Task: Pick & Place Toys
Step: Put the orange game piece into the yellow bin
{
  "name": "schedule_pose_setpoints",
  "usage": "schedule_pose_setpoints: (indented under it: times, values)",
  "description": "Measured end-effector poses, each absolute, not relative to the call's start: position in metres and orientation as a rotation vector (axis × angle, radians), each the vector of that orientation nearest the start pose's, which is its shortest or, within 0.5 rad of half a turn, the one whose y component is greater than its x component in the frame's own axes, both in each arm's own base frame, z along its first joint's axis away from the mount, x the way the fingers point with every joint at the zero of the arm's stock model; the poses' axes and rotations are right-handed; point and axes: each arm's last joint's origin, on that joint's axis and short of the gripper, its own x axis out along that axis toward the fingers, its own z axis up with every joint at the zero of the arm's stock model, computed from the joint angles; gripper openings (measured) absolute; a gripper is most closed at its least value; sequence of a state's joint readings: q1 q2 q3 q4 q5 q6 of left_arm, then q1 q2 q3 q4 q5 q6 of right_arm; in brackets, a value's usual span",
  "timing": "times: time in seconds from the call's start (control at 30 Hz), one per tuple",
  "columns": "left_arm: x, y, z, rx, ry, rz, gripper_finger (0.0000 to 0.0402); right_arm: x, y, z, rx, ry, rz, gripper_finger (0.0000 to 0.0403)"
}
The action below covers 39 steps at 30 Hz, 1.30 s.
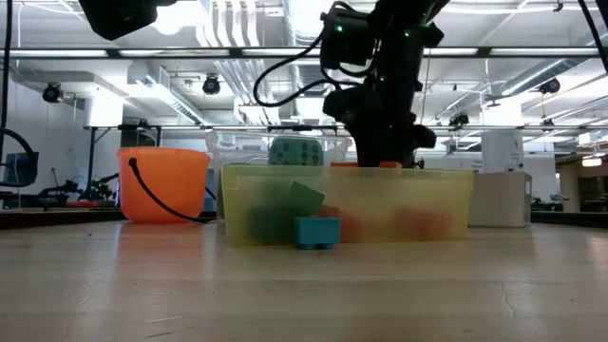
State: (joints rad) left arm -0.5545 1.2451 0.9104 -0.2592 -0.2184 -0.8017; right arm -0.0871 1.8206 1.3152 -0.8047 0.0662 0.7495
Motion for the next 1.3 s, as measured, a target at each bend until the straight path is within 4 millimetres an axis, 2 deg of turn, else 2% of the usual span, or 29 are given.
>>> schedule_pose_setpoints:
  times: [0.23, 0.93, 1.3]
  values:
    - [0.230, -0.135, 0.276, -0.549, 0.642, -0.081, 0.0374, 0.347, -0.030, 0.181, 0.667, 1.181, -0.622, 0.0141]
    - [0.230, -0.134, 0.276, -0.549, 0.642, -0.080, 0.0374, 0.346, -0.029, 0.172, 0.638, 1.166, -0.597, 0.0141]
    - [0.230, -0.134, 0.276, -0.549, 0.642, -0.080, 0.0374, 0.347, -0.029, 0.174, 0.622, 1.161, -0.579, 0.0141]
